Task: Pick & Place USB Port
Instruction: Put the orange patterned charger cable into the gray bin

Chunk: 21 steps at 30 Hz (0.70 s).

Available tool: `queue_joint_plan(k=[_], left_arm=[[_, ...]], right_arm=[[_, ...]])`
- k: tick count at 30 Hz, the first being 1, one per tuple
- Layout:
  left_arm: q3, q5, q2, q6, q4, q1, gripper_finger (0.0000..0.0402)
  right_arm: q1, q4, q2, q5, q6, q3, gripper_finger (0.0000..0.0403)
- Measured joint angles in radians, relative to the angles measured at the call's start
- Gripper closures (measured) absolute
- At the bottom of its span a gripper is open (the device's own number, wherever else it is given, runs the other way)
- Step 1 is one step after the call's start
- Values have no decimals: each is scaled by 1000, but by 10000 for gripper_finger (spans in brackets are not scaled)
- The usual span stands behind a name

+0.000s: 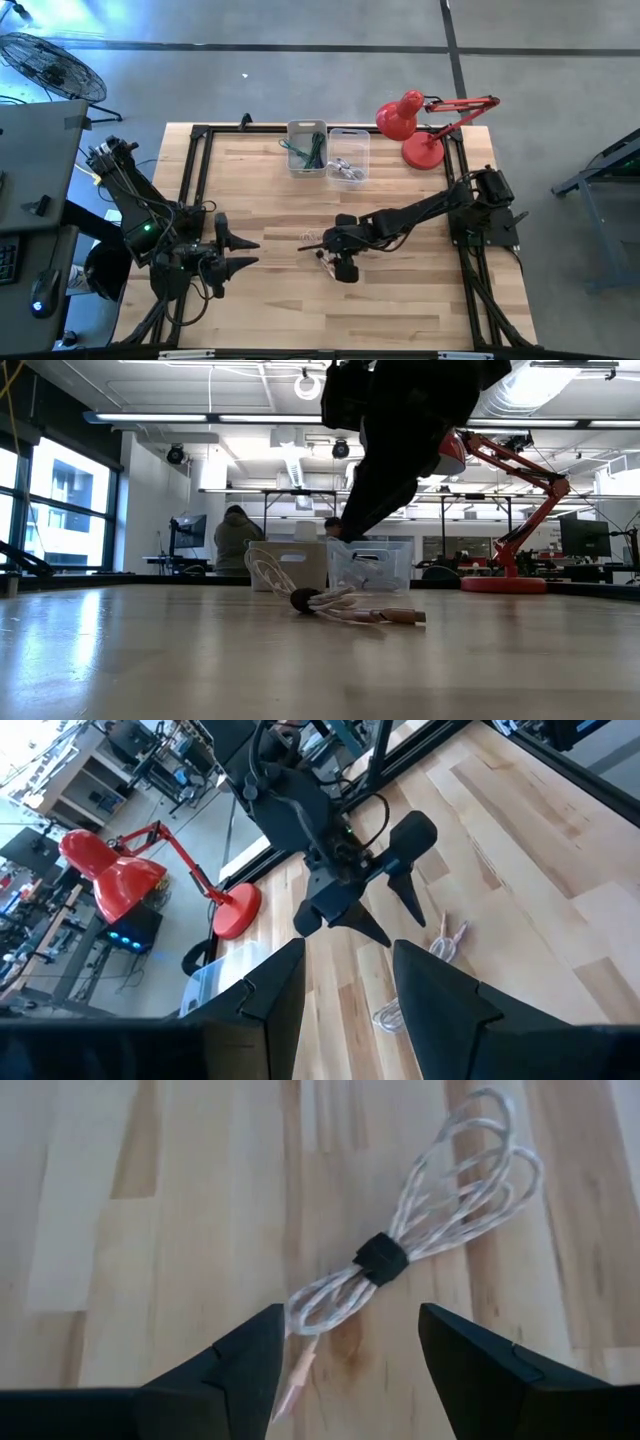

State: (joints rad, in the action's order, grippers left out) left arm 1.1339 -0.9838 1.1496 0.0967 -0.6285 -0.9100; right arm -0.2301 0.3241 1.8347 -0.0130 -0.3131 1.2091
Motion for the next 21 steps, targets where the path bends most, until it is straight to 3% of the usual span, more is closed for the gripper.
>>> queue_joint_plan(k=[21], left_arm=[[0, 5, 0, -13, -11, 0, 253]], right_arm=[[21, -66, 111, 77, -24, -1, 181]])
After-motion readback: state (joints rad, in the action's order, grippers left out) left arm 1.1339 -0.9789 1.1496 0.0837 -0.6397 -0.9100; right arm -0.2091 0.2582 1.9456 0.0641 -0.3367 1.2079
